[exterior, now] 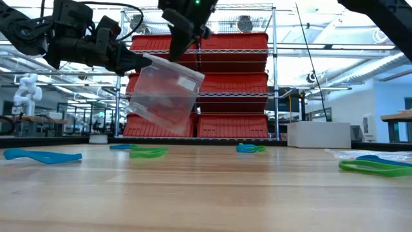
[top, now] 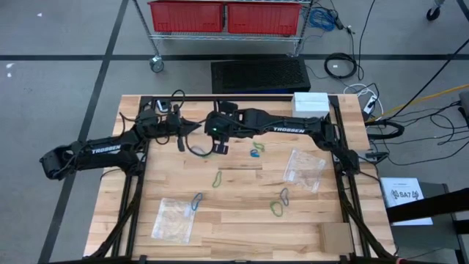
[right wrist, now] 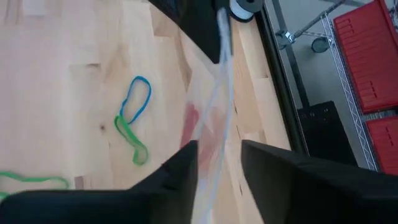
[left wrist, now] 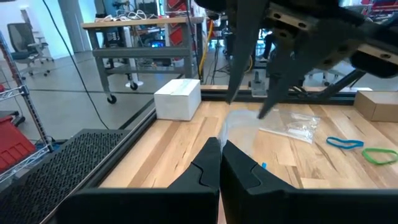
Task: Sort rubber bands
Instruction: Close the zip bag
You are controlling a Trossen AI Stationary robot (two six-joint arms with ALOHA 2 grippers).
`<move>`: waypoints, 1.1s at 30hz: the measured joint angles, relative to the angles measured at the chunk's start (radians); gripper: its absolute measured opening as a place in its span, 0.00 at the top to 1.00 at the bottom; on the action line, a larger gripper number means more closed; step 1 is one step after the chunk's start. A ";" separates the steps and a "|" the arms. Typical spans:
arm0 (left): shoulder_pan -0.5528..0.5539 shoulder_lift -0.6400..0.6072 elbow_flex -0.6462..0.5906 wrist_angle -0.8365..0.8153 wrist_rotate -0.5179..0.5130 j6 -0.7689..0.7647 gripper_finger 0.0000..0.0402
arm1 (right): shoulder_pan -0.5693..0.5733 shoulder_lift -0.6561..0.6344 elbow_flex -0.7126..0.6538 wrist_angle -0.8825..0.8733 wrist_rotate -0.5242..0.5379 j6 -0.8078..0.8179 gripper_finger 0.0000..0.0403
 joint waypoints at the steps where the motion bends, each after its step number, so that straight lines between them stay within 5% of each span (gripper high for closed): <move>1: 0.000 0.000 0.000 0.000 -0.002 0.000 1.00 | 0.001 0.000 0.000 0.000 0.000 -0.009 0.68; 7: 0.000 0.000 0.000 -0.025 -0.083 0.007 1.00 | 0.025 -0.042 0.001 -0.097 0.027 -0.011 0.62; 13: 0.000 0.000 0.000 -0.084 -0.225 0.050 1.00 | 0.025 -0.063 -0.001 -0.315 0.066 0.119 0.66; 18: -0.017 0.000 0.020 -0.185 -0.366 0.106 1.00 | -0.003 -0.081 -0.110 -0.310 0.060 0.161 0.69; 23: -0.084 0.000 0.076 -0.338 -0.563 0.164 1.00 | -0.036 -0.162 -0.351 -0.132 -0.012 0.168 0.69; 33: -0.286 0.014 0.142 -0.427 -0.823 0.216 1.00 | -0.065 -0.506 -1.040 0.444 -0.183 0.354 0.69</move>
